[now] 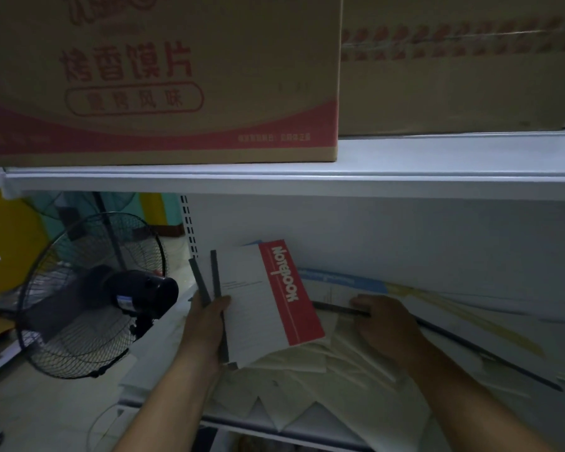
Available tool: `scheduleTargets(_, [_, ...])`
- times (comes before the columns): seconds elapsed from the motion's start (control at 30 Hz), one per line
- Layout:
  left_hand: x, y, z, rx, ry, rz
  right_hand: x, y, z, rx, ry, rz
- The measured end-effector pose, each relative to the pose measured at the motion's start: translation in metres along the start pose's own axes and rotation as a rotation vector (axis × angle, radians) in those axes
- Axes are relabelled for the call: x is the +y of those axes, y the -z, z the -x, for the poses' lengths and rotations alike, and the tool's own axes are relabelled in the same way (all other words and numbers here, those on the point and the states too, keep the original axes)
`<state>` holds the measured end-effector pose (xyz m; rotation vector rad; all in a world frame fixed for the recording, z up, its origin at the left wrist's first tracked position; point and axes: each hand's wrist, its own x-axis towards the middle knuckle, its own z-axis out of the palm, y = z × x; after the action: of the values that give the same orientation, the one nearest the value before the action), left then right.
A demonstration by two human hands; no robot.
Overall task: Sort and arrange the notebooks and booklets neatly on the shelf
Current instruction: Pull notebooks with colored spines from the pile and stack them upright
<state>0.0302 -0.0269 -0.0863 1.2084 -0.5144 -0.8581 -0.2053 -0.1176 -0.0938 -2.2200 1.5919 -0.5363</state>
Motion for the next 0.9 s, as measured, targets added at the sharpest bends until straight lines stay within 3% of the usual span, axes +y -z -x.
scheduleTargets(0.13, [-0.001, 0.010, 0.001, 0.033, 0.012, -0.037, -0.001, 0.000, -0.001, 0.122, 0.077, 0.129])
scheduleTargets(0.37, [0.004, 0.043, 0.011, 0.094, -0.006, -0.004, -0.021, -0.010, 0.004, 0.466, 0.162, 0.140])
scheduleTargets(0.57, [0.005, 0.056, 0.023, 0.052, -0.071, 0.015, -0.075, -0.020, 0.023, 0.673, 0.355, -0.043])
scheduleTargets(0.7, [-0.001, 0.040, 0.027, -0.004, -0.104, -0.015, -0.121, -0.035, 0.050, 0.458, 0.442, 0.003])
scheduleTargets(0.83, [-0.006, 0.010, 0.034, -0.037, -0.090, 0.121, -0.140, -0.047, 0.070, 0.221, 0.373, 0.026])
scheduleTargets(0.9, [-0.009, -0.004, 0.042, -0.086, -0.073, 0.114, -0.133, -0.048, 0.080, 0.191, 0.474, 0.031])
